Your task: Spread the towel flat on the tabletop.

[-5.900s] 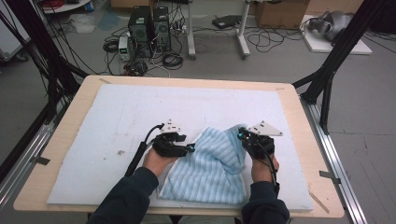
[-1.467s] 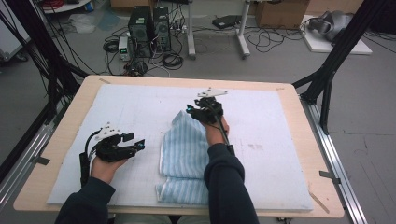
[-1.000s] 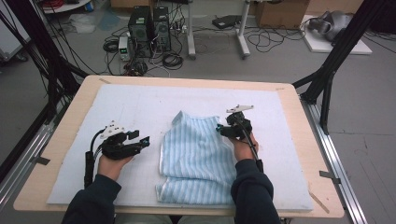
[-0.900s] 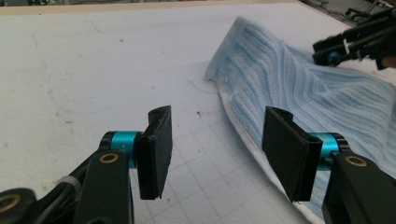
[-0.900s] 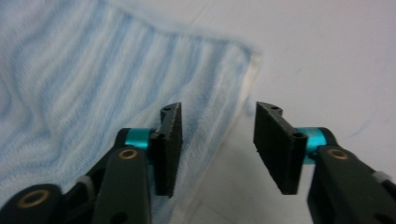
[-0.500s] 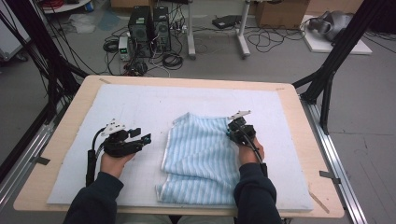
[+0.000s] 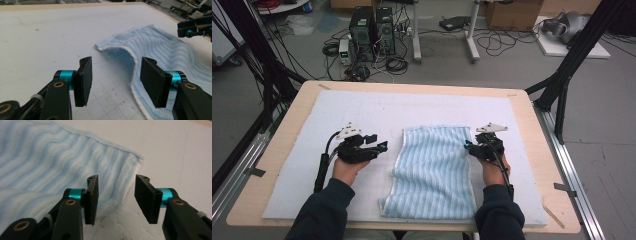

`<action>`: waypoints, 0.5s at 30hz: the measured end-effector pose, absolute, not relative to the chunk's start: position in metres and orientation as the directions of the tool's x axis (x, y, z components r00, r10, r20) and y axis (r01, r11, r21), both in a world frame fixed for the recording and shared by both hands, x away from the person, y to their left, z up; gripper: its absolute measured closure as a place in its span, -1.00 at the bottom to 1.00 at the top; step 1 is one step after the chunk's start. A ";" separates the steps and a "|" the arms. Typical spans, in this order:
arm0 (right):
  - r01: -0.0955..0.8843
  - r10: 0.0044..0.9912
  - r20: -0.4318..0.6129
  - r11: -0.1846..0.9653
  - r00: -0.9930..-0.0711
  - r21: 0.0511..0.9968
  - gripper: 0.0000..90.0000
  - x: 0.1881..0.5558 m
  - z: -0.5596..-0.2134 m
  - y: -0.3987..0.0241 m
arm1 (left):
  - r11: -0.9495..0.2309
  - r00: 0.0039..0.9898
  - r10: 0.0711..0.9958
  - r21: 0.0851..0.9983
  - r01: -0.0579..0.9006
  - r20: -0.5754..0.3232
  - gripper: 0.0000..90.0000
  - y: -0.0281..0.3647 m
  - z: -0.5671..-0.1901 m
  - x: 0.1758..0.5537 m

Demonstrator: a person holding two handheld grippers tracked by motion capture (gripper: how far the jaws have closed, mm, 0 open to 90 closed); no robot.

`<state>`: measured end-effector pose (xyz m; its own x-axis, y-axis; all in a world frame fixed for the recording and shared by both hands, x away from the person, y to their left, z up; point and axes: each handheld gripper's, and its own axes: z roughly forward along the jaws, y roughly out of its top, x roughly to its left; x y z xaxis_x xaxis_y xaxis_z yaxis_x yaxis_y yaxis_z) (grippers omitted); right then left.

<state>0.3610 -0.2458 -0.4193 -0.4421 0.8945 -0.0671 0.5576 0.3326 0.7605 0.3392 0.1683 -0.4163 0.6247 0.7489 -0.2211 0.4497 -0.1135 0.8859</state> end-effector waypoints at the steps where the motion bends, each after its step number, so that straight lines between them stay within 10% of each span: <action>1: 0.541 0.888 -0.059 0.329 -0.456 0.774 0.11 0.357 -0.417 -0.247 | -0.124 0.635 0.741 0.885 0.449 -0.218 -0.04 0.164 -0.418 0.340; 15: 0.496 0.860 -0.037 0.327 -0.508 0.805 -0.04 0.325 -0.414 -0.255 | -0.322 0.711 0.684 0.807 0.496 -0.164 -0.12 0.107 -0.448 0.348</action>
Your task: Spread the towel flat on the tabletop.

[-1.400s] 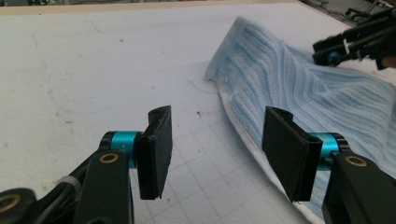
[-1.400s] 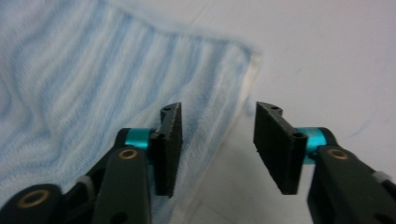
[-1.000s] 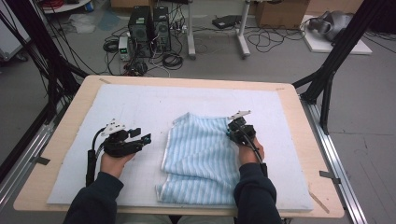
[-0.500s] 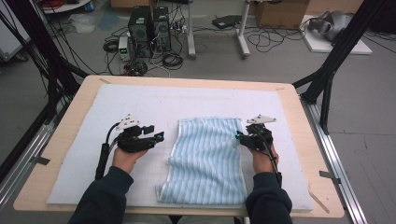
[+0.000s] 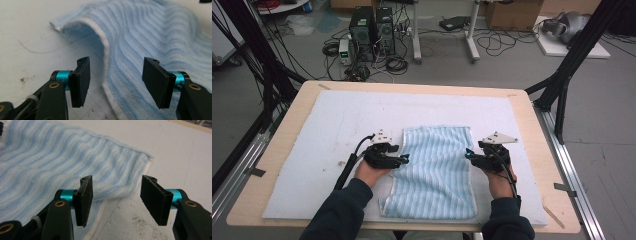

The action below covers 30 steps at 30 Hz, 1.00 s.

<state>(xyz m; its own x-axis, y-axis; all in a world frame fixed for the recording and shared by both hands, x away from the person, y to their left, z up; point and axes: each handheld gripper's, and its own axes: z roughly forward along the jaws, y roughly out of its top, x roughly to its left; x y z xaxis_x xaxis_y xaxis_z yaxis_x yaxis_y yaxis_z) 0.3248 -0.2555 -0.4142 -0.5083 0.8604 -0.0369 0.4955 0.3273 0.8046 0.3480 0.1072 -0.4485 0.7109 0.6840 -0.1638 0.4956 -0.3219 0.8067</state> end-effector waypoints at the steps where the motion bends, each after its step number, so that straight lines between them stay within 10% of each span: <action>1: 0.496 0.860 -0.034 0.326 -0.509 0.805 -0.04 0.324 -0.416 -0.256 | -0.342 0.716 0.681 0.800 0.493 -0.151 -0.11 0.105 -0.450 0.348; 5: 0.508 0.860 -0.023 0.322 -0.510 0.799 -0.05 0.322 -0.422 -0.256 | -0.406 0.714 0.697 0.788 0.463 -0.060 0.09 0.098 -0.451 0.345; 9: 0.509 0.859 -0.010 0.313 -0.512 0.802 -0.05 0.321 -0.424 -0.257 | -0.406 0.715 0.697 0.790 0.460 -0.058 0.87 0.102 -0.450 0.348; 30: 0.489 0.790 0.054 0.323 -0.611 0.810 -0.04 0.330 -0.424 -0.219 | -0.046 0.415 0.888 0.859 0.510 -0.198 0.93 0.172 -0.449 0.390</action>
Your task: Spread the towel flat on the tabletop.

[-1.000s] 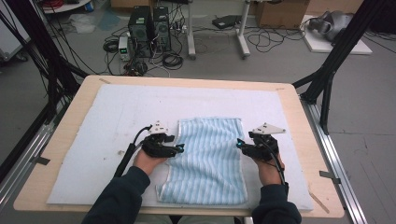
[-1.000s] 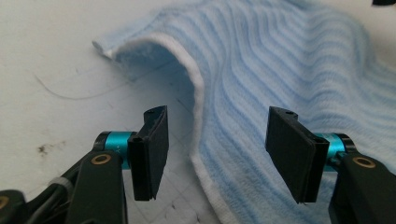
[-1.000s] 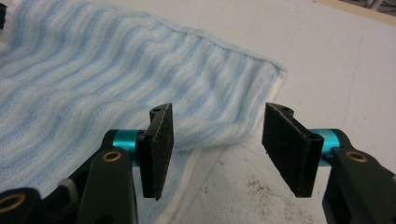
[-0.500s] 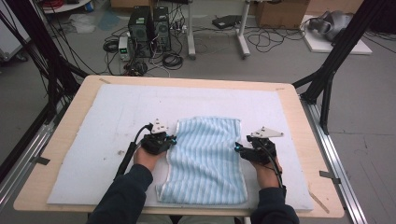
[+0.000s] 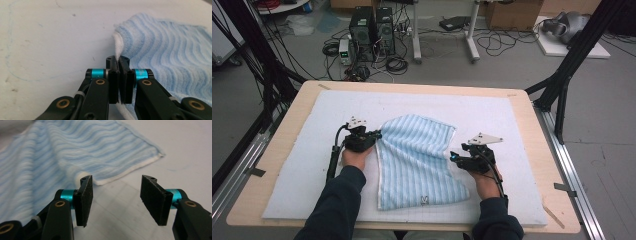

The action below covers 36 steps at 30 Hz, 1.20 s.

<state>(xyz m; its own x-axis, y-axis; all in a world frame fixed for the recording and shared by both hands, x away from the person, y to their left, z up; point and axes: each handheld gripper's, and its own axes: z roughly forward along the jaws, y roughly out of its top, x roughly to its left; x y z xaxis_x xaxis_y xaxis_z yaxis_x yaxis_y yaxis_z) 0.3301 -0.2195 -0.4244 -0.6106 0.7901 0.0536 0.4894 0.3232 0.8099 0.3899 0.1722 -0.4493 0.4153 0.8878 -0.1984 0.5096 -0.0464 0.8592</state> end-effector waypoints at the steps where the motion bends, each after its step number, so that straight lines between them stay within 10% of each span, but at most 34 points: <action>1: 0.488 0.777 0.064 0.326 -0.626 0.810 -0.04 0.331 -0.425 -0.216 | -0.044 0.416 0.888 0.863 0.503 -0.198 0.93 0.173 -0.449 0.390; 6: 0.476 0.717 0.078 0.373 -0.693 0.796 -0.03 0.332 -0.430 -0.196 | -0.036 0.428 0.878 0.864 0.503 -0.212 0.85 0.172 -0.449 0.389; 11: 0.479 0.704 0.032 0.449 -0.710 0.754 0.23 0.336 -0.437 -0.177 | -0.010 0.419 0.872 0.847 0.532 -0.253 0.20 0.177 -0.446 0.386; 16: 0.494 0.775 -0.016 0.418 -0.631 0.762 0.80 0.354 -0.438 -0.178 | -0.038 0.450 0.861 0.852 0.522 -0.237 0.11 0.184 -0.440 0.379; 36: 0.586 0.935 -0.170 0.331 -0.312 0.739 0.83 0.408 -0.437 -0.195 | -0.125 0.566 0.794 0.852 0.508 -0.221 0.03 0.174 -0.431 0.363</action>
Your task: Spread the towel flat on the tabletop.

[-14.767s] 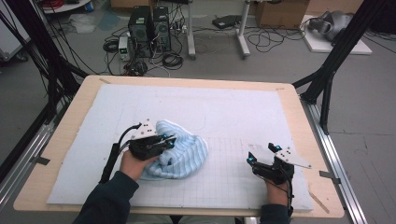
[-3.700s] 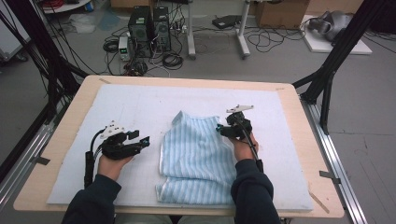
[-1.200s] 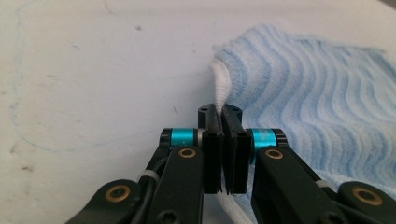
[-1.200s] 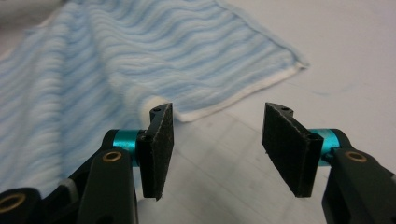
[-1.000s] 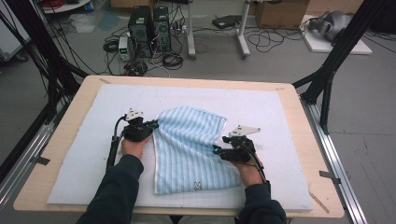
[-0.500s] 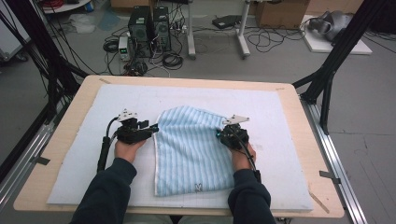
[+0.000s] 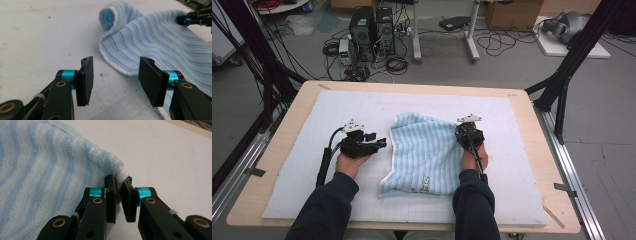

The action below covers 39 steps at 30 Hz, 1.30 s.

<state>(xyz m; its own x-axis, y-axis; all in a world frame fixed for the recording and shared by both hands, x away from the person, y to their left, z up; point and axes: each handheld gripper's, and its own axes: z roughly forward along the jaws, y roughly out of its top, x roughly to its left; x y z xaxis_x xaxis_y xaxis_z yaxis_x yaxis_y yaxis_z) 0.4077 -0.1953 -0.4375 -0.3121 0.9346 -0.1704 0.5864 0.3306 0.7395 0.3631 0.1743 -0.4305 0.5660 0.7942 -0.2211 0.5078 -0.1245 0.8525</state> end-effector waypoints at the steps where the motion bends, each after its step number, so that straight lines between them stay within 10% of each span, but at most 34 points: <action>1: 0.597 0.940 -0.168 0.321 -0.298 0.735 0.82 0.408 -0.438 -0.198 | -0.125 0.569 0.792 0.853 0.507 -0.222 0.03 0.173 -0.430 0.362; 18: 0.488 0.864 0.003 0.282 -0.504 0.826 0.08 0.357 -0.417 -0.210 | -0.225 0.668 0.706 0.820 0.526 -0.235 -0.03 0.163 -0.432 0.339; 34: 0.509 0.836 -0.026 0.358 -0.548 0.783 -0.03 0.286 -0.428 -0.223 | -0.345 0.692 0.703 0.772 0.534 -0.165 -0.11 0.135 -0.449 0.307; 39: 0.562 0.840 -0.004 0.366 -0.542 0.742 0.14 0.283 -0.441 -0.220 | -0.398 0.725 0.681 0.779 0.483 -0.102 0.39 0.129 -0.449 0.303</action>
